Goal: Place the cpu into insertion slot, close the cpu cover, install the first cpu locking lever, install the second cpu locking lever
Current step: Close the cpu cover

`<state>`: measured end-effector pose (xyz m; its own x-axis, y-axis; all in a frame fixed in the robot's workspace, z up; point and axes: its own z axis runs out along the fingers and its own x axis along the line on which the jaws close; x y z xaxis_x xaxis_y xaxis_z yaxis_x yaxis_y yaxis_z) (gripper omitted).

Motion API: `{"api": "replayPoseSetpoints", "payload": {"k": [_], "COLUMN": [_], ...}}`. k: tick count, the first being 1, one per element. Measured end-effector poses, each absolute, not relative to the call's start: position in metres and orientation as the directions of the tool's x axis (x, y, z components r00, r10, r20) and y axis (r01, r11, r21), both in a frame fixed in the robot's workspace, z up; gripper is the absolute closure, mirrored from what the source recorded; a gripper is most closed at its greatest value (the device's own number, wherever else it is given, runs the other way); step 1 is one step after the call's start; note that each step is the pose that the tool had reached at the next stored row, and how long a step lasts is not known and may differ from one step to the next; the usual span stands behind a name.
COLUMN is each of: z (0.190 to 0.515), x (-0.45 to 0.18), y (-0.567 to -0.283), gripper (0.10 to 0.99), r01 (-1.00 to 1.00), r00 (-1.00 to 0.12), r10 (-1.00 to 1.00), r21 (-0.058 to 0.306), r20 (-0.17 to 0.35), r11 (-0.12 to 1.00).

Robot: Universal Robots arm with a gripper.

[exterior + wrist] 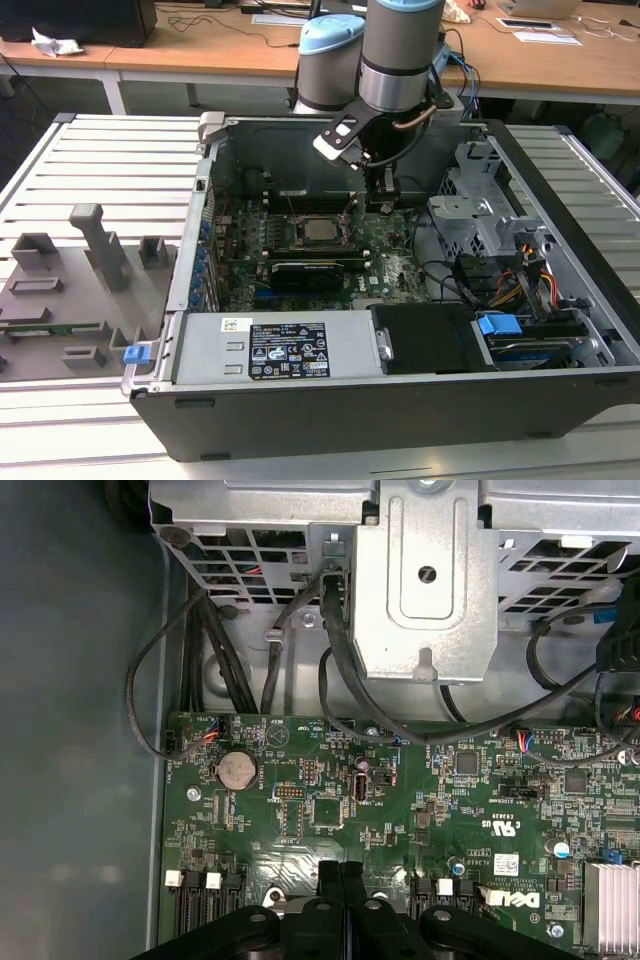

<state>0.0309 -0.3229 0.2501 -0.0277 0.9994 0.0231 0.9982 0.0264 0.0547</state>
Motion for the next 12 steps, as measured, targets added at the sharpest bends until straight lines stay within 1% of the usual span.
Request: {"api": "replayPoseSetpoints", "payload": {"k": [12], "z": [0.250], "x": [0.017], "y": [-0.323], "gripper": [0.980], "r01": [0.998], "r00": [-0.028], "r10": [0.999], "r21": [0.055], "r20": [0.023], "r11": [0.026]}}
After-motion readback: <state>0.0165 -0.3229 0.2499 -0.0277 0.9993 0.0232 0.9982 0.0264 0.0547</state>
